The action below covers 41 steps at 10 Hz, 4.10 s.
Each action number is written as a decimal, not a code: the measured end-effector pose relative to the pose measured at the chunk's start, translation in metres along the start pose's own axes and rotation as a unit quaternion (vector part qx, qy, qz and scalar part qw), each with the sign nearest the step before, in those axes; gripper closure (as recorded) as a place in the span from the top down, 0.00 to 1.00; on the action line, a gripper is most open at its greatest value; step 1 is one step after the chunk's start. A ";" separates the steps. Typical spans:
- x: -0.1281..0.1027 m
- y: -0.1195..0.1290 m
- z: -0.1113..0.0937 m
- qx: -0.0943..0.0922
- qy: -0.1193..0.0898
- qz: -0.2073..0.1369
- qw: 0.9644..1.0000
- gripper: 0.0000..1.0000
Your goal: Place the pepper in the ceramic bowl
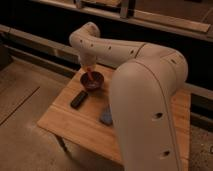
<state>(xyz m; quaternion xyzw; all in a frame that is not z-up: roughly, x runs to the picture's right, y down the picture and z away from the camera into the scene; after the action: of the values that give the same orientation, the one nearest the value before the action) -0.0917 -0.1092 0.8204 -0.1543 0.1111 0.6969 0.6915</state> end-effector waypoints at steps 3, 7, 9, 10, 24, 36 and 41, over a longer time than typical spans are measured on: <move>-0.002 -0.004 0.016 0.003 0.013 -0.006 1.000 0.00; -0.008 -0.009 0.030 0.010 0.025 -0.010 1.000 0.00; -0.007 -0.007 0.041 0.012 0.036 -0.013 0.999 0.00; -0.007 -0.007 0.044 0.014 0.039 -0.015 0.999 0.00; 0.009 -0.006 0.083 0.015 0.088 -0.015 0.996 0.51; -0.019 0.011 0.043 -0.025 0.040 -0.016 0.999 0.53; -0.021 0.017 -0.038 -0.047 -0.023 -0.012 0.999 0.56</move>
<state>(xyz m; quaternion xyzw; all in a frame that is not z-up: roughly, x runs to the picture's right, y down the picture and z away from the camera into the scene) -0.1068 -0.1429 0.7923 -0.1719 0.0606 0.6964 0.6941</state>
